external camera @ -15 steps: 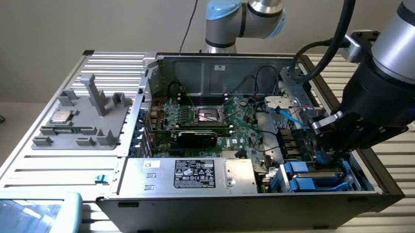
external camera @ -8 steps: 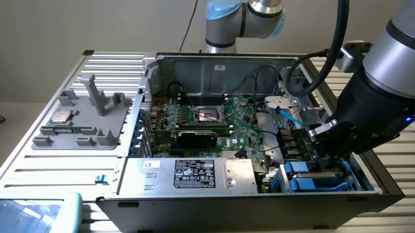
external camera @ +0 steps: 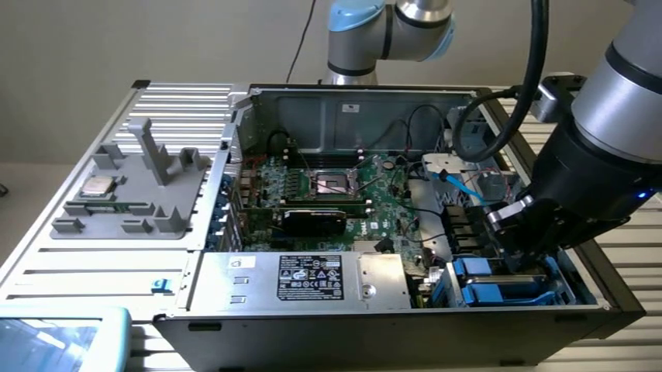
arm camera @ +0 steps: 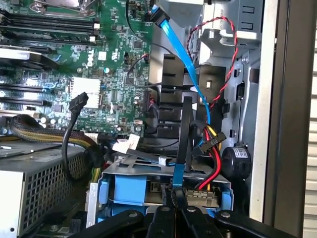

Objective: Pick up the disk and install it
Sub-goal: 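Insert the second disk wire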

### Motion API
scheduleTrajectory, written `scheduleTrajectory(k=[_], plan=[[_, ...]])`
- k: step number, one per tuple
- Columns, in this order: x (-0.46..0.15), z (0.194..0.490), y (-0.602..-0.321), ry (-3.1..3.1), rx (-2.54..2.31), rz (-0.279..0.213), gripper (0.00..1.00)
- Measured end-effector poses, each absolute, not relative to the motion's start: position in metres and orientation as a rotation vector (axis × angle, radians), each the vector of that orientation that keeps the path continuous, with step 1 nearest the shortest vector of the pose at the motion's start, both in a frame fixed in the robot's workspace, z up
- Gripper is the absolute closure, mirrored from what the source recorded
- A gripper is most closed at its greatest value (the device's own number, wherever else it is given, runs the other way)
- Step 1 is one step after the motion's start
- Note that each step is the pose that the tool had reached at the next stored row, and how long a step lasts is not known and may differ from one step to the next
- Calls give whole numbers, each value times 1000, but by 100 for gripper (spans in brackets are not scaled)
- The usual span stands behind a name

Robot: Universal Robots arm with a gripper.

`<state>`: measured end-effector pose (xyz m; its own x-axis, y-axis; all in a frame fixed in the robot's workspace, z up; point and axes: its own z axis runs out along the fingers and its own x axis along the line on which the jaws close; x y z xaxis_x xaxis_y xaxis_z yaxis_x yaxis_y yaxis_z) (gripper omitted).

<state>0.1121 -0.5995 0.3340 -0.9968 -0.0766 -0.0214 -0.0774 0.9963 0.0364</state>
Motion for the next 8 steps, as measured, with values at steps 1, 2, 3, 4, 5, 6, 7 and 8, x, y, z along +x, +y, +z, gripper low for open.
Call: scheduleTrajectory(k=[1,2,3,4,5,6,7,8], plan=[[112,334,-599,3121,-121,59,89],[112,336,-599,3122,-120,61,89],[112,338,-599,3124,-120,64,89],[112,342,-599,3126,-120,65,89],[112,348,-600,3127,-120,61,89],[112,352,-599,3128,-120,61,89],[112,357,-600,3129,-120,62,89],[112,360,-599,3130,-120,61,89]])
